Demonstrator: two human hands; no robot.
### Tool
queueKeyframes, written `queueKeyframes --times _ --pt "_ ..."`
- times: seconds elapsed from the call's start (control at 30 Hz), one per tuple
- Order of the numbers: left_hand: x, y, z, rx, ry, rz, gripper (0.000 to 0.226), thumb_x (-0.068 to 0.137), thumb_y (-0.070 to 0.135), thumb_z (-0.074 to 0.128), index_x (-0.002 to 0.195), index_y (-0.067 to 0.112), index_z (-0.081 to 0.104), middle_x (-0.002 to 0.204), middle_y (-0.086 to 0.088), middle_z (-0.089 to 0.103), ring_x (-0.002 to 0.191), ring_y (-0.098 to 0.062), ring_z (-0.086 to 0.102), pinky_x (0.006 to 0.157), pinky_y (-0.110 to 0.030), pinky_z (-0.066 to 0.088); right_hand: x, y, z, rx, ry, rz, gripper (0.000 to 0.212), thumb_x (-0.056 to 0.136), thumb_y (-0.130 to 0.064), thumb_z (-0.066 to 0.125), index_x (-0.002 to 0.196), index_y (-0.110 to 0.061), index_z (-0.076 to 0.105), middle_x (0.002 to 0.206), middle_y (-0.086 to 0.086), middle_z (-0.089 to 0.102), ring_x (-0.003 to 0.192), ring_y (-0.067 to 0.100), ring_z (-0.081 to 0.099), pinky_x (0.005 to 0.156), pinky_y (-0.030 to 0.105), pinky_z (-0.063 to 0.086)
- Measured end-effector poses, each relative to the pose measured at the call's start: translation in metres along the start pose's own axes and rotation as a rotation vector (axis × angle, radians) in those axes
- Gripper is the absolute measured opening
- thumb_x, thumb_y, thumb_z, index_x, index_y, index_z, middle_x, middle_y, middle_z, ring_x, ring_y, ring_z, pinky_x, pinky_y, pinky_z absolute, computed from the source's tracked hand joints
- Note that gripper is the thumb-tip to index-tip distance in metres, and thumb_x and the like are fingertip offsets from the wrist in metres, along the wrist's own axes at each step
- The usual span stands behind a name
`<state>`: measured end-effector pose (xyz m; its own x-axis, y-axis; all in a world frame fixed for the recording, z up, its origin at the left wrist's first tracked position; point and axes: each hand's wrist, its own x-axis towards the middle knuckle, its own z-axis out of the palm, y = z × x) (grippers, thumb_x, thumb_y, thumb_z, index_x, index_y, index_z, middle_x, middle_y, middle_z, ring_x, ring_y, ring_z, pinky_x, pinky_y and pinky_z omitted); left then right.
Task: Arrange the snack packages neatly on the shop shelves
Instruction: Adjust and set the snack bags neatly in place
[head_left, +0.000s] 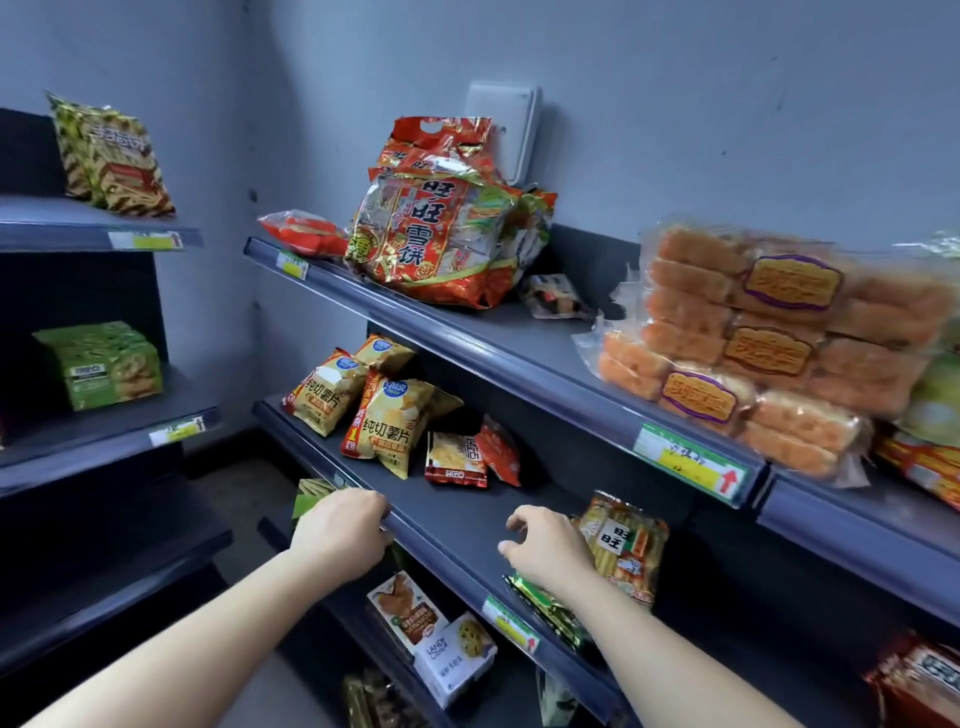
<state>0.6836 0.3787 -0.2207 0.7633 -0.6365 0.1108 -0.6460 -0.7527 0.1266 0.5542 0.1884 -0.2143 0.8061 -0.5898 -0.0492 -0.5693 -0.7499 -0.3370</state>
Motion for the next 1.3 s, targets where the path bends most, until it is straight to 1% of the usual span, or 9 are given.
queueKeyframes --times 0.5,0.63,0.77,0.83,0.9,0.97,1.07,1.13,1.3 --pt "0.177 -0.052 0.086 -0.041 -0.146 0.027 0.026 0.091 0.033 0.055 0.110 0.018 0.063 0.113 -0.001 0.063 0.113 -0.023 0.056 0.086 -0.036 0.052 0.195 -0.012 0.076 0.153 -0.143 0.298 0.037 0.088 -0.042 0.061 0.118 -0.021 0.061 0.123 -0.001 0.063 0.111 0.022 0.059 0.089 0.028 0.048" --pt "0.214 -0.057 0.112 -0.048 -0.195 0.048 0.028 0.091 0.033 0.054 0.114 0.019 0.063 0.116 -0.002 0.062 0.114 -0.023 0.056 0.087 -0.036 0.052 0.235 -0.009 0.095 0.241 -0.132 0.365 0.035 0.091 -0.030 0.060 0.120 -0.012 0.060 0.125 0.007 0.061 0.116 0.026 0.056 0.091 0.027 0.043" --pt "0.238 -0.059 0.136 -0.047 -0.254 0.074 0.031 0.090 0.032 0.055 0.115 0.017 0.062 0.117 -0.004 0.063 0.114 -0.025 0.055 0.088 -0.037 0.051 0.267 -0.007 0.125 0.467 -0.071 0.482 0.055 0.089 -0.027 0.063 0.137 -0.007 0.044 0.138 0.013 0.051 0.126 0.031 0.048 0.104 0.038 0.040" --pt "0.246 -0.060 0.144 -0.059 -0.276 0.094 0.028 0.089 0.030 0.055 0.112 0.017 0.063 0.114 -0.005 0.064 0.112 -0.026 0.056 0.086 -0.037 0.052 0.283 -0.001 0.144 0.608 -0.040 0.586 0.066 0.087 -0.037 0.064 0.142 -0.012 0.037 0.137 0.011 0.050 0.119 0.031 0.051 0.096 0.044 0.048" --pt "0.251 -0.063 0.149 -0.078 -0.287 0.115 0.024 0.088 0.029 0.055 0.108 0.019 0.063 0.112 -0.006 0.065 0.110 -0.028 0.057 0.083 -0.037 0.052 0.297 0.003 0.158 0.760 -0.030 0.695 0.062 0.086 -0.046 0.062 0.136 -0.014 0.044 0.111 0.007 0.057 0.087 0.024 0.056 0.060 0.033 0.052" --pt "0.255 -0.067 0.154 -0.104 -0.289 0.144 0.022 0.089 0.032 0.054 0.104 0.018 0.063 0.109 -0.007 0.065 0.108 -0.029 0.058 0.082 -0.037 0.052 0.306 0.001 0.164 0.889 0.011 0.757 0.059 0.083 -0.045 0.067 0.128 -0.012 0.050 0.106 0.008 0.061 0.077 0.023 0.056 0.046 0.025 0.044" --pt "0.260 -0.076 0.157 -0.144 -0.290 0.161 0.027 0.089 0.036 0.056 0.110 0.020 0.063 0.112 -0.005 0.064 0.110 -0.028 0.057 0.084 -0.037 0.052 0.315 -0.010 0.168 1.070 0.053 0.799 0.027 0.081 -0.020 0.076 0.096 -0.008 0.057 0.109 0.015 0.062 0.091 0.030 0.060 0.064 0.038 0.054" --pt "0.262 -0.084 0.157 -0.145 -0.290 0.174 0.031 0.089 0.037 0.057 0.115 0.021 0.063 0.114 -0.004 0.064 0.111 -0.027 0.058 0.086 -0.039 0.052 0.314 -0.021 0.169 1.101 0.081 0.791 0.027 0.081 -0.008 0.075 0.077 -0.010 0.049 0.096 0.016 0.060 0.085 0.030 0.059 0.074 0.045 0.055" --pt "0.272 -0.099 0.141 -0.154 -0.298 0.224 0.027 0.089 0.033 0.055 0.111 0.021 0.064 0.105 -0.006 0.067 0.099 -0.028 0.062 0.080 -0.040 0.054 0.288 -0.038 0.146 0.532 0.308 0.602 0.025 0.086 -0.012 0.063 0.069 -0.015 0.044 0.074 0.003 0.059 0.074 0.028 0.056 0.067 0.035 0.047"
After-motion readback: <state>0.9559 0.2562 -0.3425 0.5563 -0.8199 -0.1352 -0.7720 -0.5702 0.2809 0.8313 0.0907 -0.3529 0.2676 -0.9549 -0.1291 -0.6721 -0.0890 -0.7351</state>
